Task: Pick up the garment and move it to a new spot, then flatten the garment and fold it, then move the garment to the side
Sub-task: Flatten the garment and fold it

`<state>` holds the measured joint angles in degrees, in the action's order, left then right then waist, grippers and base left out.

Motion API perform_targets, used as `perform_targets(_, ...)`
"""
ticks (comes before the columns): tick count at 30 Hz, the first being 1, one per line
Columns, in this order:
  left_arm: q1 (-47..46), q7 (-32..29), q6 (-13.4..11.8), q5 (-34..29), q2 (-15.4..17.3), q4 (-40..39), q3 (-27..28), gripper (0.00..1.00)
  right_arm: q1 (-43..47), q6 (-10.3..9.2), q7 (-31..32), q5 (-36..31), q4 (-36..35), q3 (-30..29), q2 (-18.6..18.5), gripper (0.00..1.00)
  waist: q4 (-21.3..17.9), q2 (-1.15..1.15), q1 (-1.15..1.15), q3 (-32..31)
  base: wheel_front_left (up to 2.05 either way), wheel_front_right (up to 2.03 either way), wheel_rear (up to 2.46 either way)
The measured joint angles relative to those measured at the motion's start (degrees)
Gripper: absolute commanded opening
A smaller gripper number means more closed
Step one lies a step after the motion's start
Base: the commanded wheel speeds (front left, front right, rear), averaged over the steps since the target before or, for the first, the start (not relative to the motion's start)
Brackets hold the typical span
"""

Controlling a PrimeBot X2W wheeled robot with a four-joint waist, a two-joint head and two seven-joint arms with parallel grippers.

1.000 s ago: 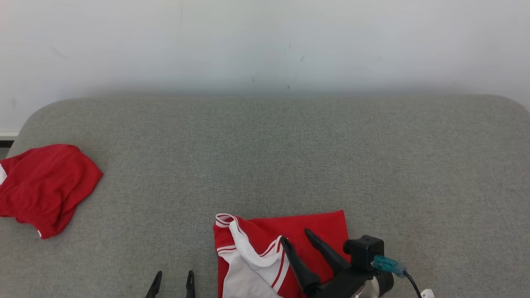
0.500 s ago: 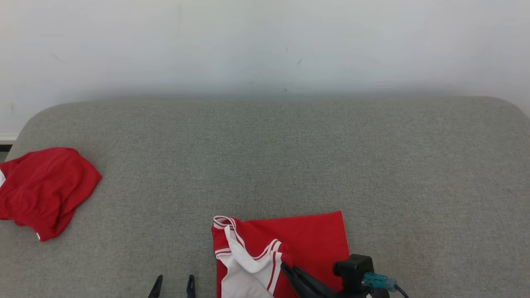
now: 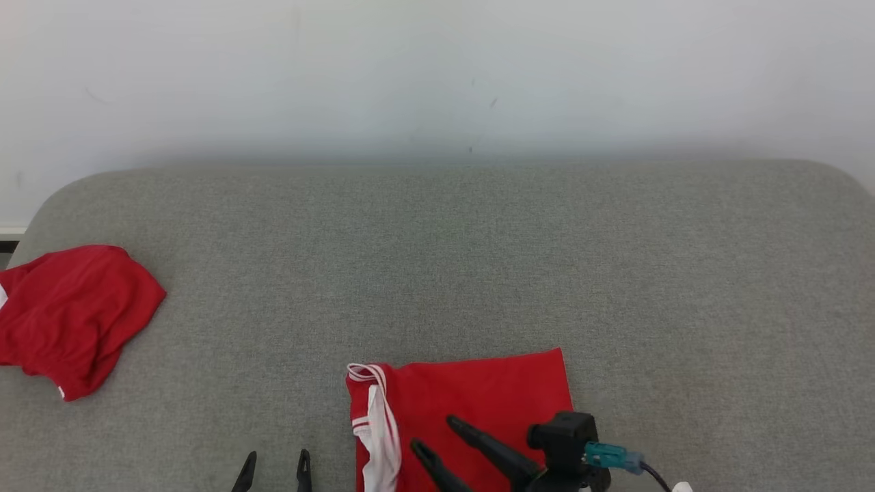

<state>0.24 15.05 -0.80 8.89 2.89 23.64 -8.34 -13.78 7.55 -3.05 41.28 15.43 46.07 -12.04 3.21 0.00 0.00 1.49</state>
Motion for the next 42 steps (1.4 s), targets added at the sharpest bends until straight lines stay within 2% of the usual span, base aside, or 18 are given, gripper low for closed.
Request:
perform_targets(5, 0.06, 0.00, -0.30, -0.09, 0.01, -0.33, 1.09, 1.00, -0.03, 0.00, -5.23, 0.24, 1.24, -4.23, -0.69, 1.00, -0.88, 0.00, 0.00, -0.23, 0.00, 0.00, 0.00)
perform_targets(11, 0.07, 0.00, -0.57, -0.54, 0.00, -0.68, 1.96, 1.00, 0.61, 0.00, -10.45, -8.08, 8.17, -16.60, 0.18, 1.00, -2.08, 0.00, 0.00, -0.53, 0.00, 0.00, 0.00)
perform_targets(19, 0.24, 0.00, -0.71, -1.86, 0.00, -1.42, 2.45, 1.00, 3.35, 0.00, -11.88, -20.46, 11.17, -31.08, 3.67, 1.00, -3.29, 0.00, 0.00, -0.93, 0.00, 0.00, 0.00)
perform_targets(26, 0.25, 0.00, -0.70, -2.27, 0.00, -1.72, 3.31, 1.00, 7.40, 0.00, -11.93, -26.82, 7.91, -40.27, 6.60, 1.00, -3.70, 0.00, 0.00, -1.20, 0.00, 0.00, 0.00)
perform_targets(30, 0.57, 0.00, -0.67, -2.71, 0.00, -2.41, 4.21, 1.00, 9.53, 0.00, -11.94, -29.86, 6.17, -44.34, 7.99, 1.00, -3.99, 0.00, 0.00, -1.48, 0.00, 0.00, 0.00)
perform_targets(42, 2.17, 0.00, -0.22, -3.69, 0.01, -4.76, 6.51, 1.00, 13.13, 0.00, -11.94, -32.93, 4.56, -47.13, 9.02, 1.00, -5.31, 0.00, 0.00, -2.77, 0.00, 0.00, 0.00)
